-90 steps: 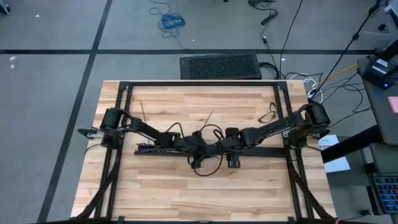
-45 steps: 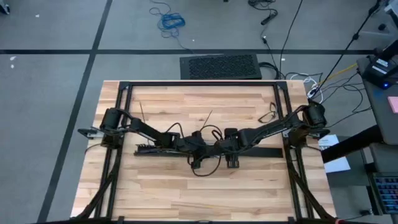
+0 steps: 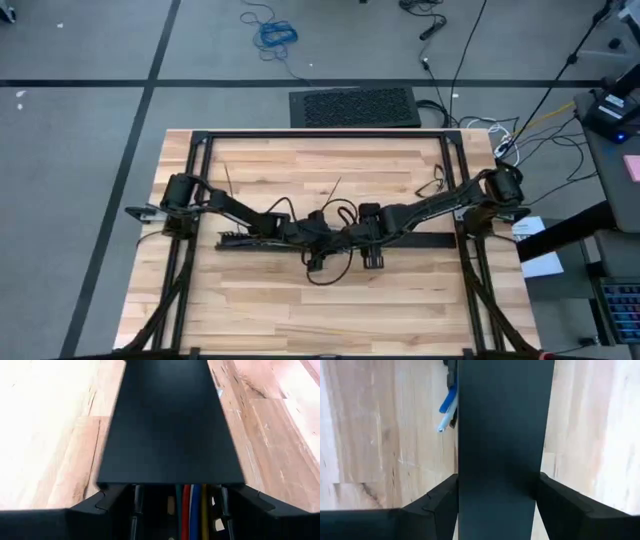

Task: Ziptie cables
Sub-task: Close the black cable duct

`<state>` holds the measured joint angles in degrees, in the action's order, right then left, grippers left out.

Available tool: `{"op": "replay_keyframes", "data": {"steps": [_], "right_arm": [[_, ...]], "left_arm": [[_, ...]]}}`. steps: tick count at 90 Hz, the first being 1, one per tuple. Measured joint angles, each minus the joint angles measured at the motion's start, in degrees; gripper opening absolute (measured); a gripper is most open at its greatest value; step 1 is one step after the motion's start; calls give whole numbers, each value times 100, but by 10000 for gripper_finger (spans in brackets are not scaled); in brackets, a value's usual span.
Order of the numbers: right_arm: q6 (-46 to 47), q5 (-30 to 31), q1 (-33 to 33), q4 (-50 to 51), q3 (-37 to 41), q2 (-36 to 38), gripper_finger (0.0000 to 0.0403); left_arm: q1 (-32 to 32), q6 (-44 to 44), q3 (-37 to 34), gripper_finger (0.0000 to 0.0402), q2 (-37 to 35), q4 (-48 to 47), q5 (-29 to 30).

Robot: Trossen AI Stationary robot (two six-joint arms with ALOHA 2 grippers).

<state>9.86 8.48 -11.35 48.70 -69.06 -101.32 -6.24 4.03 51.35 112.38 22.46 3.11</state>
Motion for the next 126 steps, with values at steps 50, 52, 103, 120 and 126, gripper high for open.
{"op": "replay_keyframes", "data": {"steps": [50, 52, 103, 120, 126], "right_arm": [[-46, 148, 0, 759, -612, -380, 216], [-46, 176, -2, 792, -623, -378, 216], [-176, 97, 28, 713, -647, -820, 215], [-227, 46, 83, 814, -722, -767, 214], [-314, 51, 83, 794, -737, -761, 221]], "left_arm": [[26, 170, -4, 242, 0, -24, 216], [26, 170, -4, 242, 0, -23, 218], [26, 170, -4, 242, 0, -19, 238], [26, 166, -4, 242, 0, -19, 239], [26, 164, -4, 242, 0, -17, 237]]}}
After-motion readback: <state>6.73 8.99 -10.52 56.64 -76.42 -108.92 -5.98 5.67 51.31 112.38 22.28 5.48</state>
